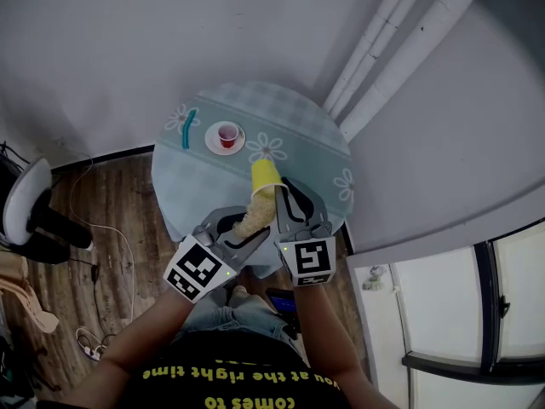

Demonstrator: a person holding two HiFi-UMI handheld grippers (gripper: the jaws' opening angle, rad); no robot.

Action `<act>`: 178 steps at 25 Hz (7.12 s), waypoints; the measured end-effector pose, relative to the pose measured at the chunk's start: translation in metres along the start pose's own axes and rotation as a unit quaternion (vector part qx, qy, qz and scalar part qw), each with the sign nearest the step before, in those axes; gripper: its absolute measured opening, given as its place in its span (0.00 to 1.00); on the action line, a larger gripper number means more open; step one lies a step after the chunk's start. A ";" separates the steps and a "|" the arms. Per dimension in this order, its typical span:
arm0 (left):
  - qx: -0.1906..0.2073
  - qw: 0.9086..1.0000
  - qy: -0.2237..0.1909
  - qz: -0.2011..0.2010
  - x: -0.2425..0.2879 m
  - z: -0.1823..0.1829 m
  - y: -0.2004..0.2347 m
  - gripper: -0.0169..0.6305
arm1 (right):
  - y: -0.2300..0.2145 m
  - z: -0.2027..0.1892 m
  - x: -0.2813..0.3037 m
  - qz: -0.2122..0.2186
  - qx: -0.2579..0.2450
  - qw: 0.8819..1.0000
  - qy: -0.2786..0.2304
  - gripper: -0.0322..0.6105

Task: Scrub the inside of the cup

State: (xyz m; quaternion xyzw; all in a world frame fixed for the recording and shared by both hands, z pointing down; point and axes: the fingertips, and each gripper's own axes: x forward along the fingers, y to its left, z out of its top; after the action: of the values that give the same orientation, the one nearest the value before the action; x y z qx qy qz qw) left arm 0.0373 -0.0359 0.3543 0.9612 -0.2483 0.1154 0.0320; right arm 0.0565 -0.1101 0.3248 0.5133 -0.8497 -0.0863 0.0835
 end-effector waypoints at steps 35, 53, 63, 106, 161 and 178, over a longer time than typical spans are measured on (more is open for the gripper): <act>-0.050 0.998 0.029 0.014 0.004 -0.004 0.012 0.26 | 0.014 0.028 -0.005 -0.009 -0.174 0.985 -0.006 0.09; -0.125 0.992 0.005 0.022 0.003 0.000 0.020 0.25 | 0.029 0.035 -0.011 -0.026 -0.234 0.971 -0.034 0.09; -0.117 0.993 0.016 0.016 0.004 -0.005 0.011 0.26 | 0.025 0.033 -0.012 -0.031 -0.236 0.971 -0.032 0.09; -0.091 0.995 0.027 0.025 0.001 -0.006 0.006 0.25 | 0.025 0.033 -0.020 -0.038 -0.240 0.969 -0.030 0.09; -0.084 0.996 0.025 0.014 0.005 -0.003 0.007 0.25 | 0.015 0.027 -0.013 -0.042 -0.231 0.972 -0.023 0.09; -0.046 0.999 0.017 0.012 -0.002 -0.005 -0.005 0.25 | 0.018 0.034 -0.024 -0.039 -0.227 0.973 -0.022 0.09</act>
State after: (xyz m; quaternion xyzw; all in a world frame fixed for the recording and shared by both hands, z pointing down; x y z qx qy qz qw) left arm 0.0371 -0.0302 0.3583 0.9535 -0.2646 0.1210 0.0788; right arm 0.0443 -0.0789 0.2950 0.5117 -0.7888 -0.2914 0.1763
